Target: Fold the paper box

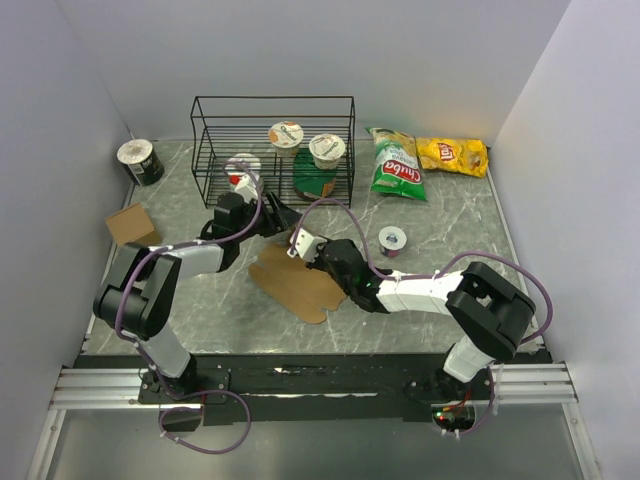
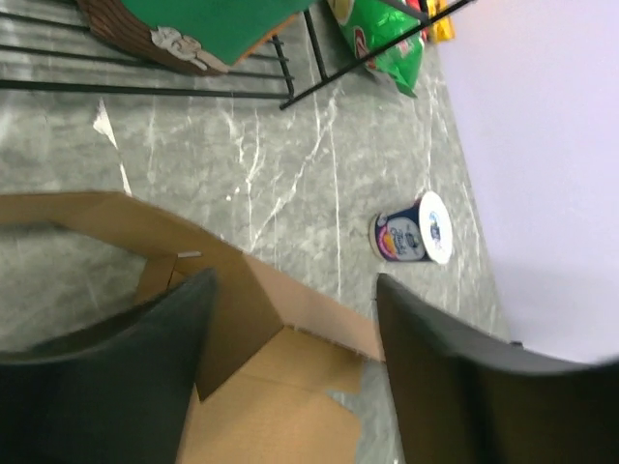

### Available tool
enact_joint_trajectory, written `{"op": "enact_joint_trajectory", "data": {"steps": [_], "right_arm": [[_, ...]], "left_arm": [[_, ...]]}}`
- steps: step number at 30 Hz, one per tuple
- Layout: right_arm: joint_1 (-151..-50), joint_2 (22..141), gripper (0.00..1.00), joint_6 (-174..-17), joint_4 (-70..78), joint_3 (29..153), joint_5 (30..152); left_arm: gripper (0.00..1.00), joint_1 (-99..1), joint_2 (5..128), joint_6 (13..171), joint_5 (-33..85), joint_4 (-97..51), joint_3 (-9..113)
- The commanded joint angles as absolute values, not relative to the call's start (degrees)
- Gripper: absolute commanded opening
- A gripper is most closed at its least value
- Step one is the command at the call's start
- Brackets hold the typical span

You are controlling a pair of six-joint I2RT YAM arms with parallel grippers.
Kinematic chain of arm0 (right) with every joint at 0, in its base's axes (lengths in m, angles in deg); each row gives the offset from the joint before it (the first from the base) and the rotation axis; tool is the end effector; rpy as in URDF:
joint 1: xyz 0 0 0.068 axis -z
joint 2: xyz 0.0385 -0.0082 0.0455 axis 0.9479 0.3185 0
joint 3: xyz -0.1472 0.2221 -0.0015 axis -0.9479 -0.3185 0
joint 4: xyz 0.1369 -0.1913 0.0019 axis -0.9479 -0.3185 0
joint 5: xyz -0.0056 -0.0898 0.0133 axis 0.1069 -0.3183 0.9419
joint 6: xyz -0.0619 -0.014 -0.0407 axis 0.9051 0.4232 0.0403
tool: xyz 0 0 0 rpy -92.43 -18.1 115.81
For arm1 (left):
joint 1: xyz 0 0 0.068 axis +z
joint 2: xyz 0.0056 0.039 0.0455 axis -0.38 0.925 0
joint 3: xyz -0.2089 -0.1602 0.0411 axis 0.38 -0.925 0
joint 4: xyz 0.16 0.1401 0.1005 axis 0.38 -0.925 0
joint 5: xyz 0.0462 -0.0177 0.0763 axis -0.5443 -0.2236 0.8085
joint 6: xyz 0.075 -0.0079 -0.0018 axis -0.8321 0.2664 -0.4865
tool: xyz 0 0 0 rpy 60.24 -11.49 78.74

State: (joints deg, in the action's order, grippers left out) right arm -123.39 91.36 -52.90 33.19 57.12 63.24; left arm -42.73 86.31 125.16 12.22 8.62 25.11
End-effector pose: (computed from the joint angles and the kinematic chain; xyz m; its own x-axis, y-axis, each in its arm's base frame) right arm 0.2246 0.2520 0.1987 0.1414 -0.7104 -0.6895 -0.5692 0.5115 -0.6437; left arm 0.3265 -0.1468 0.2039 -0.6515 -0.4480 -0.6123 0.2866 0.6019 -0.7454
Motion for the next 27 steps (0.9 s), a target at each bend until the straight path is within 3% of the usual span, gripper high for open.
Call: {"op": "enact_joint_trajectory", "data": {"steps": [1, 4, 7, 11, 16, 27], "right_arm": [[-123.28, 92.63, 0.00, -53.21, 32.85, 57.42, 64.57], [-123.28, 92.19, 0.00, -52.95, 33.20, 57.07, 65.45], [-123.20, 91.40, 0.00, -52.68, 33.38, 56.28, 66.33], [-123.11, 90.52, 0.00, -52.51, 33.38, 55.67, 66.68], [-123.11, 90.25, 0.00, -52.95, 33.29, 55.40, 67.03], [-123.02, 90.34, 0.00, -53.03, 32.50, 55.66, 67.56]], "left_arm": [[0.80, -40.01, 83.36, 127.40, 9.19, 13.51, 23.08], [0.93, -36.23, 80.02, 124.25, 10.24, 12.64, 22.90], [0.95, -32.89, 77.30, 119.41, 14.09, 10.62, 23.25], [0.94, -28.23, 80.43, 117.21, 13.33, 13.77, 24.38], [0.87, -27.87, 92.65, 112.02, 6.30, 14.29, 30.28], [0.82, -27.87, 102.16, 114.66, 0.49, 22.03, 33.79]]}}
